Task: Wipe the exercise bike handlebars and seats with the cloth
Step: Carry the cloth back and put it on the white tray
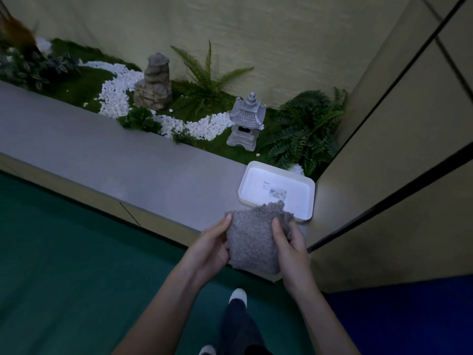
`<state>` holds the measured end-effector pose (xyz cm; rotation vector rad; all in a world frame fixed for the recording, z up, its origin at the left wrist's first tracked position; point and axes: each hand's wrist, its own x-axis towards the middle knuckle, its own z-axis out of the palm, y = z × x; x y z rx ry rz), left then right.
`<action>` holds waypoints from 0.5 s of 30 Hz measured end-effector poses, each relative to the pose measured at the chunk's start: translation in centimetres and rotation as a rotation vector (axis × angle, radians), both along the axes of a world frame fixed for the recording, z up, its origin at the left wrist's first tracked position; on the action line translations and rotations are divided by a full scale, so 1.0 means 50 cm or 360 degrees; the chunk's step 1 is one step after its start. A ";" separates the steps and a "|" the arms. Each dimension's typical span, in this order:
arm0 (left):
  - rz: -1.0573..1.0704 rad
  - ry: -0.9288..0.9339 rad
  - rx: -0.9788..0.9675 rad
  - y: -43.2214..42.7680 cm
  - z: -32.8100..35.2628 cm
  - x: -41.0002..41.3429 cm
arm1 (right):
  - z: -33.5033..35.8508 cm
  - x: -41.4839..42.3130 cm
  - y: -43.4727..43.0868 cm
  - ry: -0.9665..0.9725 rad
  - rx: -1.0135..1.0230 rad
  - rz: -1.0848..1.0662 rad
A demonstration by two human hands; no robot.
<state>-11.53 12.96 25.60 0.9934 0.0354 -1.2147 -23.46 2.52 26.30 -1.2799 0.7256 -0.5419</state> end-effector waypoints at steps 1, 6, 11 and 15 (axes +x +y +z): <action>-0.0015 -0.0003 0.0017 -0.021 0.003 0.012 | -0.003 0.006 -0.022 -0.0008 0.0012 0.0005; 0.0065 -0.0271 0.0141 -0.136 0.015 0.057 | -0.017 0.034 -0.133 0.0003 -0.0035 -0.0026; 0.0269 -0.0727 0.0319 -0.216 0.026 0.089 | -0.022 0.066 -0.213 0.0096 -0.0211 0.0024; 0.0429 -0.0797 0.0391 -0.247 0.024 0.113 | -0.020 0.107 -0.248 0.0199 -0.0319 -0.0085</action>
